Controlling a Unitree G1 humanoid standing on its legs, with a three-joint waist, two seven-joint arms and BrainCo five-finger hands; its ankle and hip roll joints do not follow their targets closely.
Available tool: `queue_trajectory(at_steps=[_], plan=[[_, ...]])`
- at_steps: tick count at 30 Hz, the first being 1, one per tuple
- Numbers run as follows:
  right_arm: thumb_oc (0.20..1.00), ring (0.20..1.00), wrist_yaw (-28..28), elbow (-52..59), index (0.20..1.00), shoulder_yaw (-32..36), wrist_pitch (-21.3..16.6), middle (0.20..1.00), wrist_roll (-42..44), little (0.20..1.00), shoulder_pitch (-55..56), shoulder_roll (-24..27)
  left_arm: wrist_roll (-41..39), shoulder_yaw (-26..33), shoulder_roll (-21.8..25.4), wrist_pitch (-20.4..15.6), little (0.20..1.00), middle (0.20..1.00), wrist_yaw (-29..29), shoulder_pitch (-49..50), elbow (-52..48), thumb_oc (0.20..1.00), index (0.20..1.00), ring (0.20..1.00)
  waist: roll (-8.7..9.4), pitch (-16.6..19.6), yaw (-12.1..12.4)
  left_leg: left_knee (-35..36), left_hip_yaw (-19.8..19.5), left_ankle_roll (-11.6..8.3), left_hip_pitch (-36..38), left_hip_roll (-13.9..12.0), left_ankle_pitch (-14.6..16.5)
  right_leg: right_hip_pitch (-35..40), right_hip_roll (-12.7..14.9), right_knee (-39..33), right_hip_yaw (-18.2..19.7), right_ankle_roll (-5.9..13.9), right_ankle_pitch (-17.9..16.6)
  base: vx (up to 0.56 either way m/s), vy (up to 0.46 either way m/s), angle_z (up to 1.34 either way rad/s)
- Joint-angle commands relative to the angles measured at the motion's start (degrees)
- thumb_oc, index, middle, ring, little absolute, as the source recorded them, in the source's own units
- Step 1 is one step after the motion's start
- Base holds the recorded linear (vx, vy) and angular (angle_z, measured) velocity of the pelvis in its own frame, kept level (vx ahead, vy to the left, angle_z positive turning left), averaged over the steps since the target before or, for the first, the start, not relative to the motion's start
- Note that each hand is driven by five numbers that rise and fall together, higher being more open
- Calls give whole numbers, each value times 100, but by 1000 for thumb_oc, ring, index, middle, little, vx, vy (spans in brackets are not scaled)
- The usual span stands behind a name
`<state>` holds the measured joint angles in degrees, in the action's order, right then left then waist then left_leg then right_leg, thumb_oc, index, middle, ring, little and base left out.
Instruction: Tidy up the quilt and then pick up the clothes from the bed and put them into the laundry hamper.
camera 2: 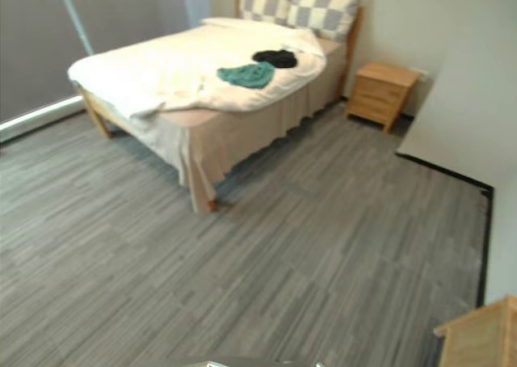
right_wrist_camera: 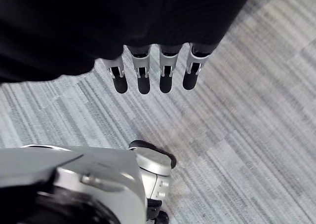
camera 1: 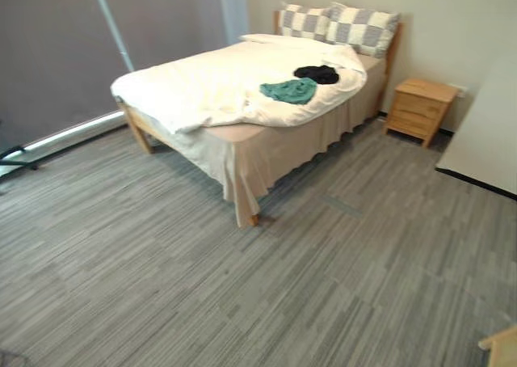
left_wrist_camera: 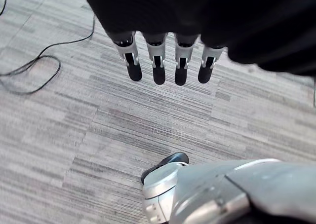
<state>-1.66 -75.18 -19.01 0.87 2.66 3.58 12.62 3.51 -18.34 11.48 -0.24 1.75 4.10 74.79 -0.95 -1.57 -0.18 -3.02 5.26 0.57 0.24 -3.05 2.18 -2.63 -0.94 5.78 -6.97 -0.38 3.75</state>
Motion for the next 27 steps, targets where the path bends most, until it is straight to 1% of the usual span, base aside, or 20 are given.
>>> queue_trajectory(at_steps=[1, 4, 9, 11, 12, 13, 14, 15, 16, 17, 18, 19, 20, 21, 22, 23, 24, 25, 26, 27], plan=[[1000, 1000, -102, -154, 1000, -37, -74, 1000, 24, 1000, -581, -162, 174, -189, -239, -223, 1000, 1000, 72, -1005, 205, 1000, 1000, 1000, 181, -699, -198, 802, 37, -120, 902, 249, -35, 1122, 484, -1026, 260, 654, -397, 18, 12, -7], [1000, 1000, -123, -140, 1000, -45, -83, 1000, 12, 1000, -590, -164, 348, -349, -252, -255, 1000, 1000, 113, -1026, 118, 1000, 1000, 1000, 184, -717, -199, 802, 47, -108, 925, 248, -9, 1114, 488, -1029, 286, 667, -410, 27, 23, -8], [1000, 1000, -113, -110, 1000, -93, -65, 1000, -49, 1000, -633, -157, 325, -387, -229, -256, 1000, 1000, 102, -1057, 72, 1000, 1000, 1000, 208, -780, -163, 802, 40, -55, 903, 268, 17, 1009, 486, -935, 378, 695, -422, 14, 17, -3], [1000, 1000, -112, -84, 1000, -85, -56, 1000, -44, 1000, -739, -145, 243, -364, -164, -252, 1000, 1000, 133, -1139, 23, 1000, 1000, 1000, 226, -908, -122, 802, 15, 24, 813, 278, -2, 652, 456, -349, 452, 745, -350, -32, 46, -10], [1000, 1000, -95, -74, 1000, -75, -53, 1000, -49, 1000, -790, -147, 195, -328, -131, -242, 1000, 1000, 137, -1166, 25, 1000, 1000, 1000, 234, -952, -95, 802, 16, 70, 772, 287, 2, 460, 428, 54, 456, 822, -271, -13, 53, -8], [1000, 1000, -75, -66, 1000, -60, -51, 1000, -46, 1000, -822, -157, 146, -278, -104, -228, 1000, 1000, 150, -1179, 44, 1000, 1000, 1000, 224, -999, -87, 802, -6, 108, 787, 294, 25, 275, 430, 490, 414, 941, -262, 16, 64, -16], [1000, 1000, -69, -59, 1000, -45, -46, 1000, -48, 1000, -834, -156, 104, -220, -99, -220, 1000, 1000, 164, -1187, 71, 1000, 1000, 1000, 212, -1041, -96, 795, -1, 146, 819, 306, 67, 32, 482, 1024, 376, 1088, -356, 35, 73, -19], [1000, 1000, -73, -38, 1000, -31, -38, 1000, -41, 1000, -870, -142, 56, -184, -84, -215, 1000, 1000, 187, -1225, 65, 1000, 1000, 1000, 186, -1152, -128, 778, -10, 193, 894, 314, 109, -244, 535, 1595, 313, 1228, -615, 86, 64, -8], [1000, 1000, -72, -5, 1000, 1, -40, 1000, -16, 1000, -878, -146, 66, -193, -79, -216, 1000, 1000, 204, -1243, 81, 1000, 1000, 1000, 152, -1210, -158, 786, -39, 205, 991, 287, 155, -439, 557, 1992, 259, 1268, -721, 281, 25, -4], [1000, 1000, -93, 24, 1000, 123, -45, 1000, 93, 1000, -839, -182, 115, -217, -68, -216, 1000, 1000, 220, -1240, 120, 1000, 1000, 1000, 104, -1267, -236, 802, -80, 150, 1218, 211, 282, -744, 642, 2215, 64, 1245, -782, 275, -4, 4], [1000, 1000, -93, 25, 1000, 122, -44, 1000, 94, 1000, -838, -181, 115, -218, -69, -217, 1000, 1000, 220, -1239, 120, 1000, 1000, 1000, 105, -1272, -245, 802, -89, 149, 1226, 212, 286, -737, 647, 2227, 56, 1245, -769, 369, -55, 8], [1000, 1000, -120, 34, 1000, 192, -56, 1000, 201, 1000, -803, -183, 73, -194, -83, -217, 1000, 1000, 189, -1224, 155, 1000, 1000, 1000, 105, -1268, -309, 802, -111, 92, 1333, 198, 381, -803, 674, 1924, -54, 1175, -707, 317, -97, 29], [1000, 1000, -139, 25, 1000, 236, -55, 1000, 256, 1000, -771, -184, 22, -163, -101, -222, 1000, 1000, 186, -1210, 202, 1000, 1000, 1000, 102, -1273, -371, 802, -160, 32, 1431, 187, 485, -843, 693, 1442, -146, 1097, -642, 433, -145, 26], [1000, 1000, -133, 25, 1000, 266, -55, 1000, 297, 1000, -734, -185, 6, -135, -94, -229, 1000, 1000, 197, -1198, 216, 1000, 1000, 1000, 132, -1251, -412, 802, -179, -14, 1461, 207, 552, -836, 738, 945, -156, 1056, -654, 443, -179, 19], [1000, 1000, -127, 31, 1000, 288, -66, 1000, 353, 1000, -714, -181, -2, -117, -78, -245, 1000, 1000, 211, -1195, 258, 1000, 1000, 1000, 164, -1239, -476, 802, -205, -80, 1538, 204, 629, -857, 766, 311, -112, 1022, -746, 293, -125, 23], [1000, 1000, -127, 31, 1000, 287, -66, 1000, 354, 1000, -711, -179, -2, -117, -81, -246, 1000, 1000, 211, -1193, 259, 1000, 1000, 1000, 138, -1256, -483, 802, -209, -88, 1566, 172, 647, -800, 736, 258, -133, 1018, -763, 521, -259, 29], [1000, 1000, -116, 5, 1000, 395, -70, 1000, 445, 1000, -722, -191, 83, -84, -63, -287, 1000, 1000, 226, -1259, 383, 1000, 1000, 1000, 94, -1279, -637, 802, -235, -270, 1775, 5, 863, -1070, 832, -736, -33, 1132, -1141, 521, -265, 30], [1000, 1000, -111, -14, 1000, 413, -60, 1000, 435, 1000, -707, -190, 151, -92, -61, -304, 1000, 1000, 225, -1251, 419, 1000, 1000, 1000, 41, -1269, -689, 802, -225, -334, 1858, -78, 940, -1228, 908, -886, -11, 1183, -1225, 912, -440, 41], [1000, 1000, -98, -49, 1000, 447, -51, 1000, 390, 1000, -579, -177, 240, -67, -73, -312, 1000, 1000, 222, -1190, 510, 1000, 1000, 1000, 6, -1176, -759, 802, -204, -433, 2091, -159, 1126, -1280, 987, -905, -128, 1218, -1319, 778, -357, 61], [1000, 1000, -80, -111, 1000, 445, -54, 1000, 351, 1000, -472, -151, 263, -21, -79, -311, 1000, 1000, 221, -1099, 542, 1000, 1000, 1000, -15, -1103, -762, 802, -208, -475, 2233, -250, 994, -1175, 938, -903, -192, 1152, -1441, 806, -384, 73]])
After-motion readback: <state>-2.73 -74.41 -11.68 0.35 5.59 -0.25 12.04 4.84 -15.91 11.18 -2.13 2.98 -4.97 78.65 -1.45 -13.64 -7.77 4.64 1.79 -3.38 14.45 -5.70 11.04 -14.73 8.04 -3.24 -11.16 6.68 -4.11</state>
